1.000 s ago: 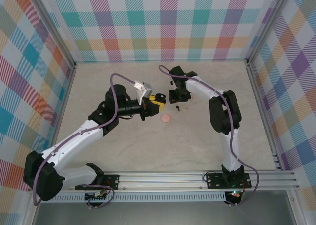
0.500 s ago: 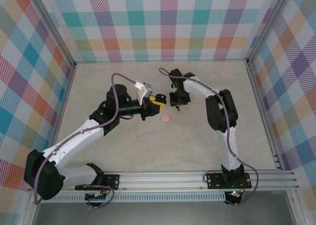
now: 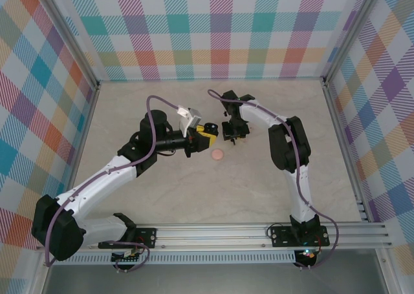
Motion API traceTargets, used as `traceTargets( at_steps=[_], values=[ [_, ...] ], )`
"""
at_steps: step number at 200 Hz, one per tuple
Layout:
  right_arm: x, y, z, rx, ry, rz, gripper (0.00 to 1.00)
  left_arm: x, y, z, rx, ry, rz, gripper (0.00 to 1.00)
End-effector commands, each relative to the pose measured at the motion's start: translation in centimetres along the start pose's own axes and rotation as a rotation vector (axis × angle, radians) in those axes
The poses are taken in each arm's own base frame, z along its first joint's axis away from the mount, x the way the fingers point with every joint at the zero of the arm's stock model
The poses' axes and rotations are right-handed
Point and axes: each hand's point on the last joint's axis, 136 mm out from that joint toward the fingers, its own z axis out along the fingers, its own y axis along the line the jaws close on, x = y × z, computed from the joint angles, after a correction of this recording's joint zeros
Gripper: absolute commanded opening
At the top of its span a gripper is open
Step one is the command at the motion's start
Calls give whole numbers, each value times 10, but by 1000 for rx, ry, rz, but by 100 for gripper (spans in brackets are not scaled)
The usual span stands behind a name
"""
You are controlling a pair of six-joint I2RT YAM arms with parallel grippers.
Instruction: Insert wireless bluetooth earbuds into charging case
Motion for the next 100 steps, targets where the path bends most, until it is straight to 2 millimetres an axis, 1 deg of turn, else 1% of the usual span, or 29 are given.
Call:
traceTargets(
  at_steps=[1,100],
  values=[
    [7,0,6,12,39,7,40,-15,-6,0,16,-36,26,5],
    [10,0,15,22,62,5,36,-15,-5,1,17,-36,25,5]
  ],
)
